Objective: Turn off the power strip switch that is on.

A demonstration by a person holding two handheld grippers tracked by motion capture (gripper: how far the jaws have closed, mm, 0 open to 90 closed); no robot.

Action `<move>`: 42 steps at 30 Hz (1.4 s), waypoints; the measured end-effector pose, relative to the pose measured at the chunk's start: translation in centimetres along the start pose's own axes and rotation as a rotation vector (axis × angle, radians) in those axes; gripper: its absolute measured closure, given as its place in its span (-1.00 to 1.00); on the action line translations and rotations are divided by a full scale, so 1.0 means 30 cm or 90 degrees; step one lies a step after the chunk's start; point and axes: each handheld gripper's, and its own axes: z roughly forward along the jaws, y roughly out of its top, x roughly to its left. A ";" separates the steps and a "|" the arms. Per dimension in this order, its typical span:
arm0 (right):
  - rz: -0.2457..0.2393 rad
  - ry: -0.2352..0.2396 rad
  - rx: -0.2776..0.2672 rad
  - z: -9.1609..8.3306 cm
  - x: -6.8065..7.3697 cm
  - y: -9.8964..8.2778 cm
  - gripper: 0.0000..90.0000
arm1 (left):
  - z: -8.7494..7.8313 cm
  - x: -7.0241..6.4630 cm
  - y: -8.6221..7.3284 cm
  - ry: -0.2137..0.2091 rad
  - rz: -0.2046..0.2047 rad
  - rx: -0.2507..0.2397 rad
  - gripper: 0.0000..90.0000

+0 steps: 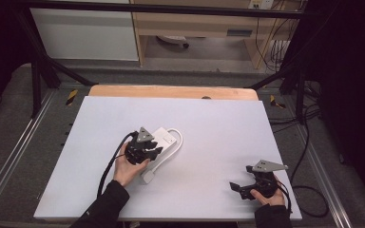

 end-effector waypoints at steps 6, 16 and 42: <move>0.001 0.000 0.000 0.000 0.000 0.000 -0.97 | 0.006 0.004 -0.004 -0.001 -0.009 0.002 0.70; -0.001 -0.001 0.000 0.000 0.000 0.000 -0.97 | 0.019 0.009 -0.010 0.002 -0.007 0.005 0.90; 0.000 0.000 0.002 0.001 0.001 0.000 -0.97 | 0.033 0.013 -0.024 0.005 -0.001 0.021 0.99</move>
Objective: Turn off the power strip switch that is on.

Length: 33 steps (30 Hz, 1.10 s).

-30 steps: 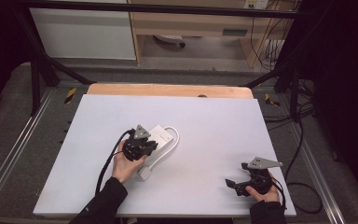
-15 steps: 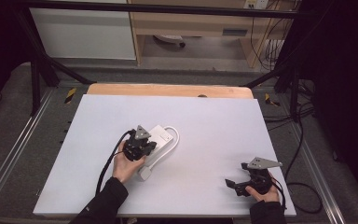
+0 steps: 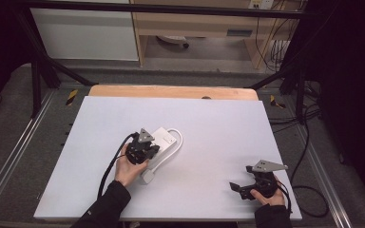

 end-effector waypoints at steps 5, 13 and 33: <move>-0.001 0.000 0.001 0.000 0.000 0.000 -0.97 | -0.001 0.002 -0.004 0.000 -0.001 -0.002 0.99; -0.001 -0.001 0.000 0.000 0.000 0.000 -0.97 | -0.001 0.002 -0.008 0.002 0.000 -0.008 1.00; -0.001 0.000 -0.001 -0.001 0.000 0.000 -0.97 | -0.001 -0.006 -0.019 0.012 0.008 -0.021 1.00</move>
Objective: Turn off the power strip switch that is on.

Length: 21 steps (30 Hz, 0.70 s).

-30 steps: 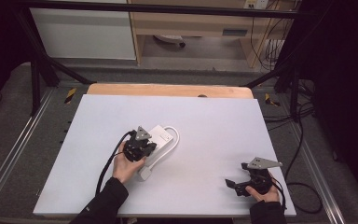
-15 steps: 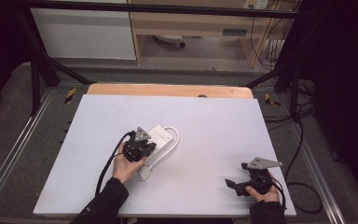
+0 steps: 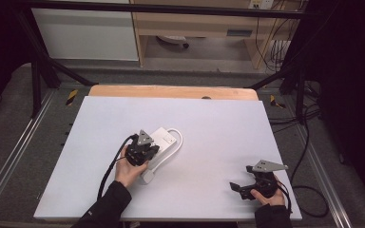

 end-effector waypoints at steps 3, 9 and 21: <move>0.000 0.000 0.000 0.000 0.000 0.000 -0.97 | 0.000 0.001 -0.002 -0.001 -0.001 -0.002 1.00; -0.001 0.001 0.000 0.001 0.000 0.000 -0.97 | 0.001 0.003 -0.008 -0.005 -0.006 0.003 1.00; 0.000 0.000 0.000 0.000 0.000 0.000 -0.97 | 0.001 -0.001 -0.011 -0.011 -0.007 -0.003 1.00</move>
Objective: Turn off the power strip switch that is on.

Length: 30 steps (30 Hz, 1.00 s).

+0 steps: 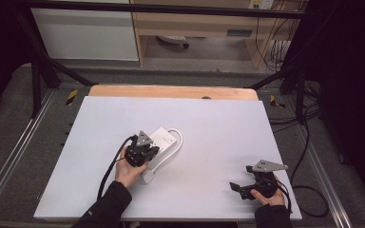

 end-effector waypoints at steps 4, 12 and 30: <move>0.001 0.001 0.000 0.000 0.000 0.000 -0.97 | -0.006 -0.008 0.003 -0.004 0.002 -0.007 1.00; 0.000 0.000 0.000 0.001 0.000 0.000 -0.97 | -0.035 -0.010 0.009 -0.006 0.007 -0.014 1.00; 0.005 0.000 0.003 0.002 0.002 0.000 -0.97 | -0.121 0.005 0.007 -0.007 0.010 -0.003 0.51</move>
